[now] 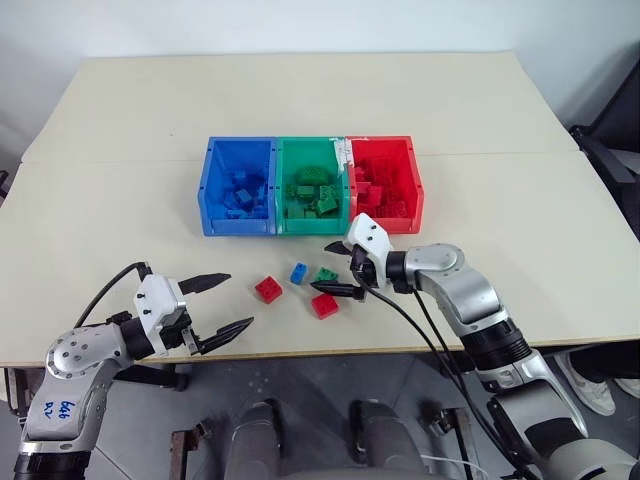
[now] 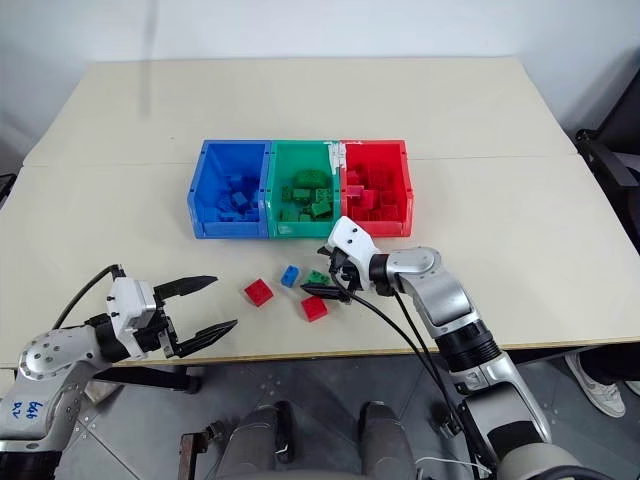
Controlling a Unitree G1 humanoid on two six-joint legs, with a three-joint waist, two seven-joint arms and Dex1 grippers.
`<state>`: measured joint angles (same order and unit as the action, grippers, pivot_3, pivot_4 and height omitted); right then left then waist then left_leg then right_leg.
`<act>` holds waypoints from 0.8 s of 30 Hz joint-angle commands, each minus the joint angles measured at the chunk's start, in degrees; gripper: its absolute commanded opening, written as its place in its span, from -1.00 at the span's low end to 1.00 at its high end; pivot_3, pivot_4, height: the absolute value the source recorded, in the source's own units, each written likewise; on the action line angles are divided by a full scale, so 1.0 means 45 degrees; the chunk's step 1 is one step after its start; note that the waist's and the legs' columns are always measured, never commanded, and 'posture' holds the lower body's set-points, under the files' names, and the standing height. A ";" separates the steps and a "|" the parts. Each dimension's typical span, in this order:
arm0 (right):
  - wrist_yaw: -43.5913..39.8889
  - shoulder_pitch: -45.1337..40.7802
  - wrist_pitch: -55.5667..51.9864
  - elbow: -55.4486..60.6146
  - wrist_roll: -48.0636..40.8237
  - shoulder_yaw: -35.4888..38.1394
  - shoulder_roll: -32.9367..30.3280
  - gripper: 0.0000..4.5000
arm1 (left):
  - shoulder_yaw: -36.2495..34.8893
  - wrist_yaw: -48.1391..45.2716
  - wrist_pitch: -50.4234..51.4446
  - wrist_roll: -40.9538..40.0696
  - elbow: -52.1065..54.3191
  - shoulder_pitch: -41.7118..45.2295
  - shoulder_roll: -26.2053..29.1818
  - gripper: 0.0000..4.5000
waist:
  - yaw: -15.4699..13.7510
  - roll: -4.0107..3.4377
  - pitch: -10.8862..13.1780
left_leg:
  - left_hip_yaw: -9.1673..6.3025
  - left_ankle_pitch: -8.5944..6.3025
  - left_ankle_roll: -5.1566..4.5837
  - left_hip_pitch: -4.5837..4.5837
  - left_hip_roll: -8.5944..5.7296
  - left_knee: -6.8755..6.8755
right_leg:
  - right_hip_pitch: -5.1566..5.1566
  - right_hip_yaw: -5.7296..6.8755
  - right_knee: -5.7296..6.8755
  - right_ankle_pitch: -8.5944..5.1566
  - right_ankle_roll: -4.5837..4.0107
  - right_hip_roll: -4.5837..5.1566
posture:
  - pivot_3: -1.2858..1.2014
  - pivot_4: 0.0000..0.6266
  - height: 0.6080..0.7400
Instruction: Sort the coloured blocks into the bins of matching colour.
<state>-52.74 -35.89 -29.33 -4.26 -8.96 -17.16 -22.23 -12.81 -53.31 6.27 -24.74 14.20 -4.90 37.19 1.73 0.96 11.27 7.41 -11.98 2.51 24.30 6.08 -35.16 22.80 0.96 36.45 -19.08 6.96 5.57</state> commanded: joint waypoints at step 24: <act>-0.1677 0.1789 0.1696 0.2190 -0.3305 0.4077 -0.1670 -0.35 | 0.0356 0.0618 0.0820 -0.0995 0.0275 0.1913 -0.0985 1.00 | -0.0037 0.0018 -0.0009 | 0.0049 -0.0028 -0.0014 0.0000 0.0013 -0.0012 | 0.0006 -0.0002 -0.0025 0.0000 0.0001 -0.0003 | 0.03 -0.52 1.00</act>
<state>-61.23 -27.05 -22.44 2.42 -21.13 -1.70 -29.59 -10.14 -51.96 9.79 -27.58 13.85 2.80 33.41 1.56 1.04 11.23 7.63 -12.10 2.45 24.29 6.14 -35.22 22.83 0.96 36.35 -19.08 6.96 5.55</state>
